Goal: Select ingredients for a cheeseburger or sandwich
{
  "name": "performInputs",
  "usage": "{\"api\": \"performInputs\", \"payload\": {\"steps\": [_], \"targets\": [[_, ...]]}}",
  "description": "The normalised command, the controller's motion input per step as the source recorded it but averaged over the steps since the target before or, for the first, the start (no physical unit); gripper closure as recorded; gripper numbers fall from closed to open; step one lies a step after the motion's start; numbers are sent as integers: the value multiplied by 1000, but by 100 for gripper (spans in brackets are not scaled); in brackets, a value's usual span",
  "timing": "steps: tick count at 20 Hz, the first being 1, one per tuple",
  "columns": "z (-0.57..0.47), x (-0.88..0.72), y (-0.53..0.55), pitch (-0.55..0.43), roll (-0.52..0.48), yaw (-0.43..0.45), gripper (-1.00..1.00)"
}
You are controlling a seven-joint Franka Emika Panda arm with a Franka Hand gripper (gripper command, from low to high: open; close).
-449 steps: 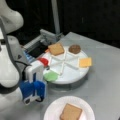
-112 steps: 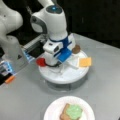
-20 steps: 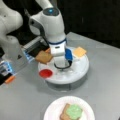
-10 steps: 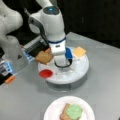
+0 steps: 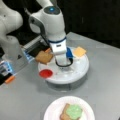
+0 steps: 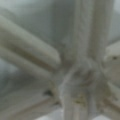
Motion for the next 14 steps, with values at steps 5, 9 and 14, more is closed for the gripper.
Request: {"api": "performInputs", "payload": {"steps": [5,9,14], "targets": [[-141,-274,99,-37,63,204,-100],[-129,-196,23,-33,79,277,-100],[-114,-124,3,-42,77,287,-100]]}}
